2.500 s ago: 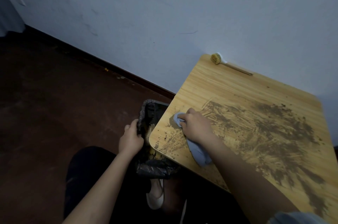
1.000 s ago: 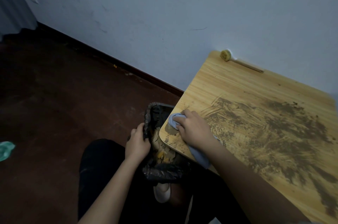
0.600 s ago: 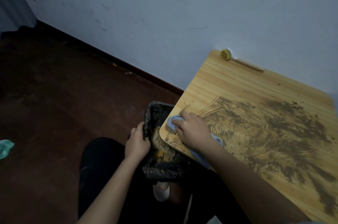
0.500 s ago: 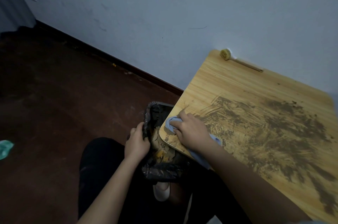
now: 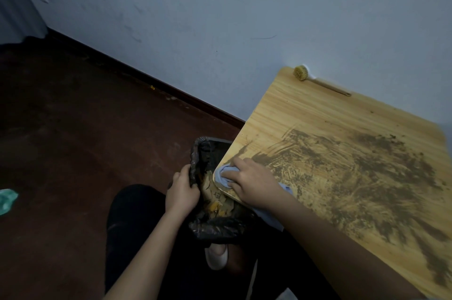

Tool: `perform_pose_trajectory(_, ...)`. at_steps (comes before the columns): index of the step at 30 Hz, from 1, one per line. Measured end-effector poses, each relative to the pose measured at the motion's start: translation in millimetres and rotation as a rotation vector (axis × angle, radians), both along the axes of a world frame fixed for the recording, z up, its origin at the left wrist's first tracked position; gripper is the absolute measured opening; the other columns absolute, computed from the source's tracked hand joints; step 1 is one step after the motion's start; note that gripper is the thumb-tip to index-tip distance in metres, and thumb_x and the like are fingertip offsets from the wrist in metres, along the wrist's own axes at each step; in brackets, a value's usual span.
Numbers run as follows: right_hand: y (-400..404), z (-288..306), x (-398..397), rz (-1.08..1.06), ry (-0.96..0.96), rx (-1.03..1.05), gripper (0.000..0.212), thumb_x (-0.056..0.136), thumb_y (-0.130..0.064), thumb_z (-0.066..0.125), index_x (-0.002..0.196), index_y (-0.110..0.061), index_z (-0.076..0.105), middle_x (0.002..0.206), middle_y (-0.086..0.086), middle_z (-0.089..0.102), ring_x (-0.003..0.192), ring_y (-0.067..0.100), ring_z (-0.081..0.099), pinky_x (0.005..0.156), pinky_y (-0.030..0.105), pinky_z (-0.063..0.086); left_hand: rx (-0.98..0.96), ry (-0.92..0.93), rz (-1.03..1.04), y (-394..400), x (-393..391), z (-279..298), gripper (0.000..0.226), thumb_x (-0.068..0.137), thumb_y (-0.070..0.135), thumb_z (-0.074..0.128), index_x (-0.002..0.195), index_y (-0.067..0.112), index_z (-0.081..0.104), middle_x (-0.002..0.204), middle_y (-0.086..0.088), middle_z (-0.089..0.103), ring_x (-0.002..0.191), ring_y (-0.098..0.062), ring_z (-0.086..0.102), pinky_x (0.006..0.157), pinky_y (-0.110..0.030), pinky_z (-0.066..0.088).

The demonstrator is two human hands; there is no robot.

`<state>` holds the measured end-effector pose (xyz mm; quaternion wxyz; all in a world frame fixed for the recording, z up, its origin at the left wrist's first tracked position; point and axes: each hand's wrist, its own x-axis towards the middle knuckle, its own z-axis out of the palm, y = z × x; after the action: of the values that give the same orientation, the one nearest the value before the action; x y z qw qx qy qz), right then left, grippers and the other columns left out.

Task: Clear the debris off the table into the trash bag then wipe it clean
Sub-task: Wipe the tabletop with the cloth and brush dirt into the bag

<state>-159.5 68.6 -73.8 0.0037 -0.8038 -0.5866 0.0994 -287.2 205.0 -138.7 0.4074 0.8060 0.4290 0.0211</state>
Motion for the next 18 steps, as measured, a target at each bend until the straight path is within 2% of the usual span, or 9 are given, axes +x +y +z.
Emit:
perform_pose_trajectory(5, -1.5, -0.3, -1.7, 0.039, -0.009, 0.000, 0.032, 0.102, -0.030, 0.041, 0.130, -0.025, 0.056, 0.120, 0.006, 0.048, 0.099, 0.026, 0.046, 0.073, 0.036, 0.039, 0.001, 0.006, -0.007, 0.8, -0.4, 0.5, 0.053, 0.092, 0.015, 0.049, 0.141, 0.027, 0.033, 0.132, -0.007, 0.043, 0.110, -0.033, 0.055, 0.086, -0.036, 0.043)
perform_pose_trajectory(12, -2.8, -0.8, -2.2, 0.084, -0.012, -0.007, 0.032, 0.103, -0.030, 0.038, 0.130, -0.026, 0.055, 0.122, 0.006, 0.048, 0.099, 0.027, 0.046, 0.079, 0.041, 0.045, 0.006, 0.016, -0.015, -0.1, 1.0, 0.7, 0.054, 0.093, 0.015, 0.049, 0.143, 0.026, 0.032, 0.133, -0.008, 0.043, 0.111, -0.032, 0.055, 0.085, -0.036, 0.043)
perform_pose_trajectory(18, -3.6, 8.6, 8.6, 0.056, -0.023, 0.053, 0.033, 0.102, -0.028, 0.040, 0.129, -0.025, 0.056, 0.116, 0.006, 0.049, 0.100, 0.027, 0.046, 0.078, 0.038, 0.040, 0.009, 0.019, -0.011, 0.6, 2.2, -0.2, 0.053, 0.092, 0.015, 0.049, 0.141, 0.027, 0.033, 0.133, -0.008, 0.044, 0.112, -0.033, 0.054, 0.084, -0.036, 0.041)
